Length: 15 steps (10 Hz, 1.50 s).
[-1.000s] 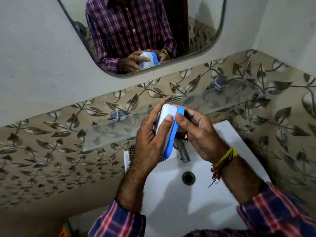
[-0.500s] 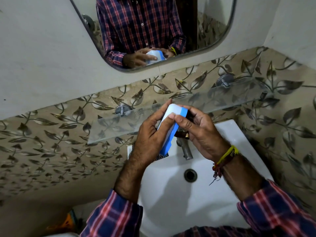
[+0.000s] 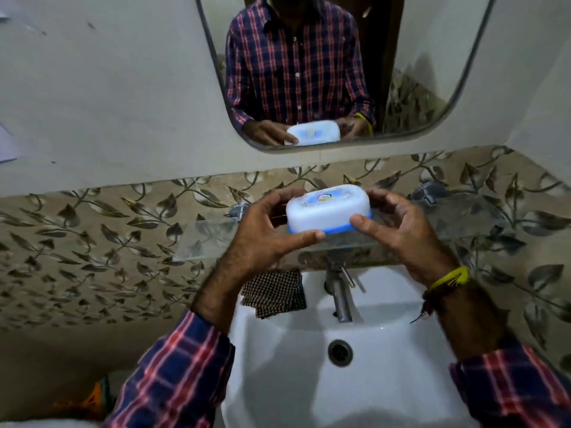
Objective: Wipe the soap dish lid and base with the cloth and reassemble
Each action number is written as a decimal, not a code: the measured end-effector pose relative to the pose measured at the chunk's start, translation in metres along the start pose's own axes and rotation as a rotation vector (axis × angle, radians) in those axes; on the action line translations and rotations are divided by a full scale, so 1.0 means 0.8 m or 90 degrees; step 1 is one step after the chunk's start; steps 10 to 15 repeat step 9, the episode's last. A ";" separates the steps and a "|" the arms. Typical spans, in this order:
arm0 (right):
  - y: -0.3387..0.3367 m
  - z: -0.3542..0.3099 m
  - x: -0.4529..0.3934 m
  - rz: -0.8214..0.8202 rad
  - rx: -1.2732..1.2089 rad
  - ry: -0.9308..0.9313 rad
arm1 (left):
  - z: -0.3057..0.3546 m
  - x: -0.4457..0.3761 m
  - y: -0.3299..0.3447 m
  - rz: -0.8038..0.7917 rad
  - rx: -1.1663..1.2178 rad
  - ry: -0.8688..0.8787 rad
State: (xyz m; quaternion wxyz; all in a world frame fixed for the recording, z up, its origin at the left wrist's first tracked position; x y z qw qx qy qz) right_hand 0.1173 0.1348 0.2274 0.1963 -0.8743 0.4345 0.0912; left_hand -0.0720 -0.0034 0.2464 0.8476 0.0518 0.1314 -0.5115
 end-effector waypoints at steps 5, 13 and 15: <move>0.010 0.052 -0.003 0.065 0.514 -0.016 | -0.073 -0.030 0.005 -0.050 -0.215 0.014; 0.030 0.047 0.048 0.144 0.642 0.016 | -0.083 0.018 -0.004 0.099 -0.222 0.239; 0.030 0.047 0.048 0.144 0.642 0.016 | -0.083 0.018 -0.004 0.099 -0.222 0.239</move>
Point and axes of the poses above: each hand's wrist, its own x-axis away from the middle knuckle, its own y-axis out of the palm, z = x × y, the point moved 1 cm from there along -x, towards the middle knuckle, and after that the axes turned 13 degrees about x, right-handed, at the moved point
